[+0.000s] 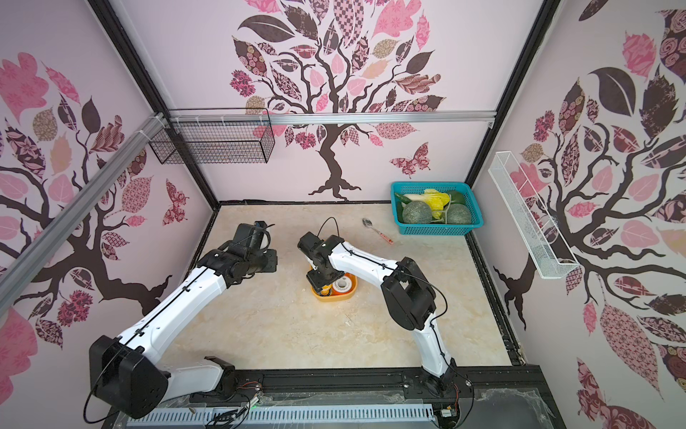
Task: Put the sealing tape into the storage box
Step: Place the sealing tape in the storage box.
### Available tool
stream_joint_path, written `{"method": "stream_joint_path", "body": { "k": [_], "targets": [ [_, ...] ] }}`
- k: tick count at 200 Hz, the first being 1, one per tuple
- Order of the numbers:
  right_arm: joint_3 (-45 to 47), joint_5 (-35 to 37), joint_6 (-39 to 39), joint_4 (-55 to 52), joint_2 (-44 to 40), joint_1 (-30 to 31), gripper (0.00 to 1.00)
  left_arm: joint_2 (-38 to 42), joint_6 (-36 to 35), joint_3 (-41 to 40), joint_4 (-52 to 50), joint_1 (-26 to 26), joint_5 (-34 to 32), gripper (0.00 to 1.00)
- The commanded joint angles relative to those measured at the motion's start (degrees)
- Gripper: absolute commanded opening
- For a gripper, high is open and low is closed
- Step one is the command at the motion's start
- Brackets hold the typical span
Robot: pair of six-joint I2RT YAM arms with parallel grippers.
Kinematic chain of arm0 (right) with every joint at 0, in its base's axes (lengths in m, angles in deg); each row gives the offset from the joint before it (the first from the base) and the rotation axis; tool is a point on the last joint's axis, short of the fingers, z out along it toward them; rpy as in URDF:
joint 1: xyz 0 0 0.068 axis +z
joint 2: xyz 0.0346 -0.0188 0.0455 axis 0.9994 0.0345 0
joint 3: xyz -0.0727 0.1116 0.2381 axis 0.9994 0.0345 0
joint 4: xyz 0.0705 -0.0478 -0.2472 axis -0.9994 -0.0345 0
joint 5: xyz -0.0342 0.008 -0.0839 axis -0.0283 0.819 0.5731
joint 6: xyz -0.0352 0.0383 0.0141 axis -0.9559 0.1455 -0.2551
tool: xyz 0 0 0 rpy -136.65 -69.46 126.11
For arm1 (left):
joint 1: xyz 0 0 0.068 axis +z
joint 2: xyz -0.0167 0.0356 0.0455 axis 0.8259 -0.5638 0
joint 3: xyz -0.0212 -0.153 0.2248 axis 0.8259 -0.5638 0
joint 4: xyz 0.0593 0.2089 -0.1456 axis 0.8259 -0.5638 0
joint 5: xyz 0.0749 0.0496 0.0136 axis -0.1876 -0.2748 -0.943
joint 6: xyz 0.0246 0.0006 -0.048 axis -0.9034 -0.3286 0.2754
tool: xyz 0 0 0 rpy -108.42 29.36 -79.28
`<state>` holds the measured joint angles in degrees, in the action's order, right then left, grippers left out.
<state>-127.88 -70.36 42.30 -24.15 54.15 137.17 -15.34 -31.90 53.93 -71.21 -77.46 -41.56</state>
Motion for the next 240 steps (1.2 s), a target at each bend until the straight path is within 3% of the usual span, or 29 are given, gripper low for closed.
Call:
{"method": "stream_joint_path", "body": {
  "k": [1,159,240],
  "targets": [
    [-3.0,1.38,-1.21,-1.55,2.0,0.69,0.68,0.96,-0.54,0.65,0.3,0.11,-0.22,0.28],
    [-2.38,1.75,-0.81,-0.56,0.03,1.37,0.67,0.82,-0.69,0.61,0.21,0.08,-0.22,0.28],
    [-1.5,0.83,0.27,1.68,-1.68,0.45,0.47,0.92,-0.7,0.59,0.11,0.11,-0.24,0.28]
  ]
}}
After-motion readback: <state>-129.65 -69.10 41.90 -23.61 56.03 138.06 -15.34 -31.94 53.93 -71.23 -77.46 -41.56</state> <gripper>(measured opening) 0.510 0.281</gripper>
